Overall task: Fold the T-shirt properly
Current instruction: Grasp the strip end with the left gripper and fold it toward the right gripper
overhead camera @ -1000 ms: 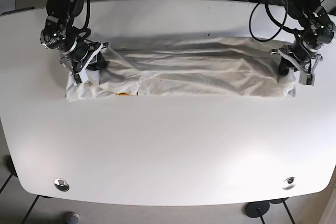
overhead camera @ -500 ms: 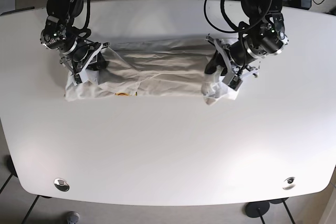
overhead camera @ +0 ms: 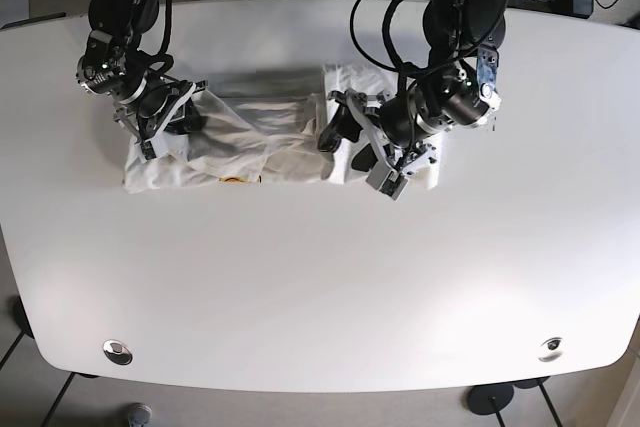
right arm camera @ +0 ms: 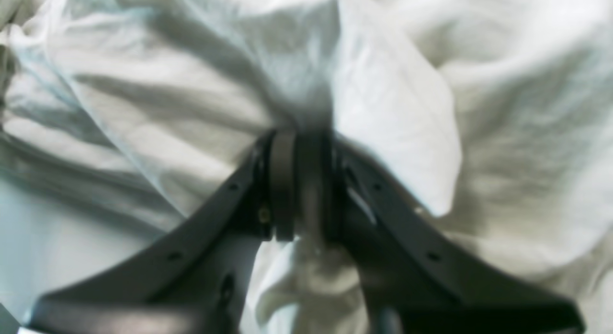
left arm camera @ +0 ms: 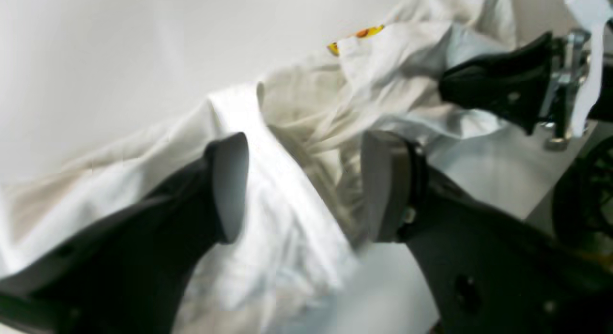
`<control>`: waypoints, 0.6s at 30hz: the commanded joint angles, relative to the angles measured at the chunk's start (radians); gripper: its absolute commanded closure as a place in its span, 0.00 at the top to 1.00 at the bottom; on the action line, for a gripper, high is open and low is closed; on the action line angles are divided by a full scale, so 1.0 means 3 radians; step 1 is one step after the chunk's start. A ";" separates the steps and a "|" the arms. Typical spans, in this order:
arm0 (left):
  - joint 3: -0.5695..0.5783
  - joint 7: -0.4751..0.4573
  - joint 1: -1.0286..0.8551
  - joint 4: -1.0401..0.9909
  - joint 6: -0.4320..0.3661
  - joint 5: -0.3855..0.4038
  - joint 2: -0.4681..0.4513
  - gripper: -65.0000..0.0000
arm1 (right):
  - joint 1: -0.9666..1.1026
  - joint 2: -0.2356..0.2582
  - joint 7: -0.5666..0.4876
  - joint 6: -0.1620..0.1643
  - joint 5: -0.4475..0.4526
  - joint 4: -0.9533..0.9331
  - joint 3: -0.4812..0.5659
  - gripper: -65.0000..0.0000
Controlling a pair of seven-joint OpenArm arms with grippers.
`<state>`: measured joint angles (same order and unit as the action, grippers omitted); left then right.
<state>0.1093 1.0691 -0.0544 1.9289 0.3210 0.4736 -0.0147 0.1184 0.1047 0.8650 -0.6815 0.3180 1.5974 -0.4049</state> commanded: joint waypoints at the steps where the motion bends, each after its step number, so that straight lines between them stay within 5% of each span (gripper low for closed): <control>1: 0.0068 -0.0042 0.0071 0.0084 0.0022 0.0081 0.0011 0.55 | -0.0039 0.0022 -0.0052 -0.0022 0.0053 0.0074 -0.0008 0.13; 5: -0.0336 -0.0042 0.0102 0.0078 0.0119 0.0076 0.0072 0.55 | -0.0039 0.0022 -0.0052 -0.0027 0.0063 0.0263 -0.0008 0.13; 10: -0.0796 -0.0042 0.0030 0.0058 0.0124 0.0066 -0.0220 0.32 | -0.0044 -0.0014 -0.0012 -0.0002 0.0462 0.0703 -0.0008 0.14; 14: -0.0868 -0.0047 -0.0082 0.0053 0.0308 0.0066 -0.0450 0.14 | -0.0137 -0.0014 0.0367 0.0003 0.0779 0.0928 -0.0156 0.18; 16: -0.0873 -0.0053 -0.0138 0.0053 0.0426 0.0066 -0.0511 0.08 | -0.0188 -0.0040 0.0628 0.0003 0.0953 0.0943 -0.0463 0.33; 18: -0.0873 -0.0375 -0.0241 -0.0070 0.0452 0.0061 -0.0526 0.08 | -0.0341 -0.0040 0.0930 0.0003 0.1198 0.0785 -0.1000 0.70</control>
<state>-0.1486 0.9344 -0.1375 1.8732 0.4522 0.4816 -0.1680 0.0177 0.0853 1.1786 -0.6800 0.6590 1.8038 -0.7425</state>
